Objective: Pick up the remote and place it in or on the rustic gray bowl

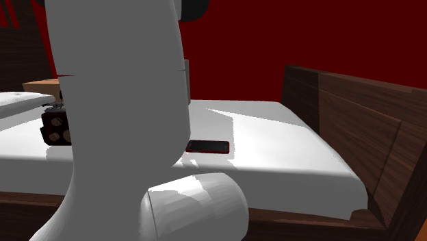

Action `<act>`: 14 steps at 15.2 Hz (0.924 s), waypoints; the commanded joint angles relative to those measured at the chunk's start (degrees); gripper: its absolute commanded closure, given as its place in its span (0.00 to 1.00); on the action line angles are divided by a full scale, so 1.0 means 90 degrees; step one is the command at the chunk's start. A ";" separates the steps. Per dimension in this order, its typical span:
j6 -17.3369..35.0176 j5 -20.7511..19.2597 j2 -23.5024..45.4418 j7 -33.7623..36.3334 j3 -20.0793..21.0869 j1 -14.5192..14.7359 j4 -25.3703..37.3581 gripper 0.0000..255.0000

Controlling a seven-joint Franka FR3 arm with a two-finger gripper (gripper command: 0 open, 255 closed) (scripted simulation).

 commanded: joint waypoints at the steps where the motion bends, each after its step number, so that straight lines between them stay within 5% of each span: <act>1: 0.0000 0.0000 0.0000 0.0000 0.0000 0.0000 -0.0001 0.00; 6: -0.0818 0.0003 0.0034 0.0002 -0.0011 -0.0016 0.0849 0.00; 14: -0.0818 0.0003 0.0034 0.0002 -0.0011 -0.0016 0.0849 0.00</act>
